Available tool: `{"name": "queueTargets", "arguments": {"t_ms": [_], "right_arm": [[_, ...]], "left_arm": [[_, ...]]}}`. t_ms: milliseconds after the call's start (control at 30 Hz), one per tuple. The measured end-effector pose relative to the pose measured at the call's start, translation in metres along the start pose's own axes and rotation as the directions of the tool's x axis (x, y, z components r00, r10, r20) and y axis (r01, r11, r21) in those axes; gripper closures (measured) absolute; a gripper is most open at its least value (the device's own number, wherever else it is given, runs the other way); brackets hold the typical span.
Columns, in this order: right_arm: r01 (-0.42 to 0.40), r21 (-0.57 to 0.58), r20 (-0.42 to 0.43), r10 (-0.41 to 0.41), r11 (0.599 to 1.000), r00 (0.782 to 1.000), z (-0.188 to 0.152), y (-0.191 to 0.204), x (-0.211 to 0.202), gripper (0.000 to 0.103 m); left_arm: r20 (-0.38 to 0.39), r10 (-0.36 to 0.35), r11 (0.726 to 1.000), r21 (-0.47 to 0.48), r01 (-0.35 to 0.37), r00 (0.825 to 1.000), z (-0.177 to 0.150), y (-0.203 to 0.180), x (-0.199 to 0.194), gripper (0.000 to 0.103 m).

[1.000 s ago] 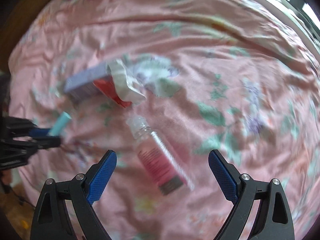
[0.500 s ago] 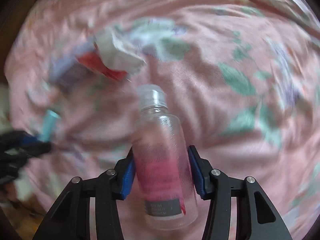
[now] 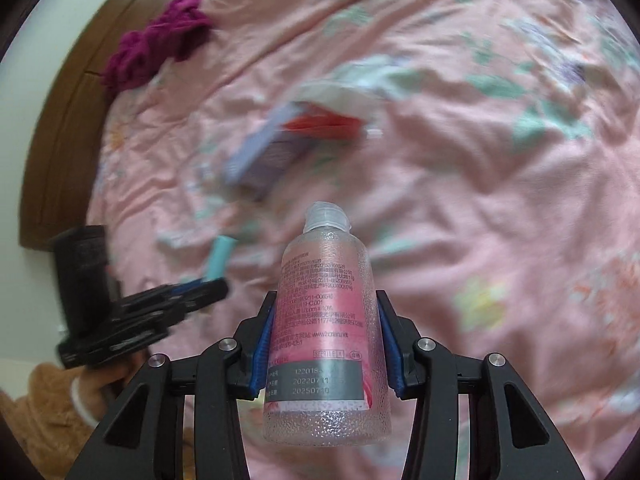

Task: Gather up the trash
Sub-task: 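Carry the teal tube and pink bottle to the pink-rimmed bin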

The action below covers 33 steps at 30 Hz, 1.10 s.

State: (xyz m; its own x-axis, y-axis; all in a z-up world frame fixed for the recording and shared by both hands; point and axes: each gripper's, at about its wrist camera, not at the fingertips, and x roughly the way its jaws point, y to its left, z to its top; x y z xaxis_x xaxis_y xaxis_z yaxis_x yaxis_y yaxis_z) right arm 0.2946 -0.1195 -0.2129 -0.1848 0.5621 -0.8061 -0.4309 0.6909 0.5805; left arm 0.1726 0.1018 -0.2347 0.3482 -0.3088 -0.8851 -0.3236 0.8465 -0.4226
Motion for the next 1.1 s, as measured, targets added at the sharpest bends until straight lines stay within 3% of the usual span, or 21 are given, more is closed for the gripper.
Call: {"name": "queueTargets", "arguments": {"t_ms": [200, 300, 533, 800, 1000, 1100], "right_arm": [[-0.056, -0.085, -0.032, 0.054, 0.995, 0.998, -0.019, 0.069, 0.012, 0.058], [-0.095, -0.12, -0.064, 0.087, 0.988, 0.994, -0.022, 0.109, 0.039, 0.058], [-0.206, -0.234, -0.184, 0.165, 0.95, 0.969, -0.057, 0.225, 0.103, 0.058], [-0.323, -0.391, -0.387, 0.165, 0.862, 0.907, -0.123, 0.346, 0.179, 0.058], [-0.411, -0.486, -0.515, 0.127, 0.771, 0.848, -0.17, 0.399, 0.22, 0.058], [-0.436, -0.493, -0.571, 0.098, 0.753, 0.815, -0.19, 0.408, 0.24, 0.058]], "left_arm": [[0.034, 0.016, 0.997, -0.072, -0.013, 0.999, -0.037, 0.046, -0.041, 0.086], [0.04, 0.045, 0.992, -0.121, -0.04, 0.998, -0.064, 0.079, -0.065, 0.086], [0.079, 0.151, 0.949, -0.29, -0.122, 0.985, -0.14, 0.177, -0.139, 0.086], [0.098, 0.289, 0.844, -0.496, -0.205, 0.952, -0.238, 0.269, -0.204, 0.086], [0.063, 0.347, 0.726, -0.649, -0.226, 0.936, -0.323, 0.309, -0.211, 0.086], [0.036, 0.362, 0.672, -0.703, -0.233, 0.932, -0.359, 0.317, -0.203, 0.086]]}}
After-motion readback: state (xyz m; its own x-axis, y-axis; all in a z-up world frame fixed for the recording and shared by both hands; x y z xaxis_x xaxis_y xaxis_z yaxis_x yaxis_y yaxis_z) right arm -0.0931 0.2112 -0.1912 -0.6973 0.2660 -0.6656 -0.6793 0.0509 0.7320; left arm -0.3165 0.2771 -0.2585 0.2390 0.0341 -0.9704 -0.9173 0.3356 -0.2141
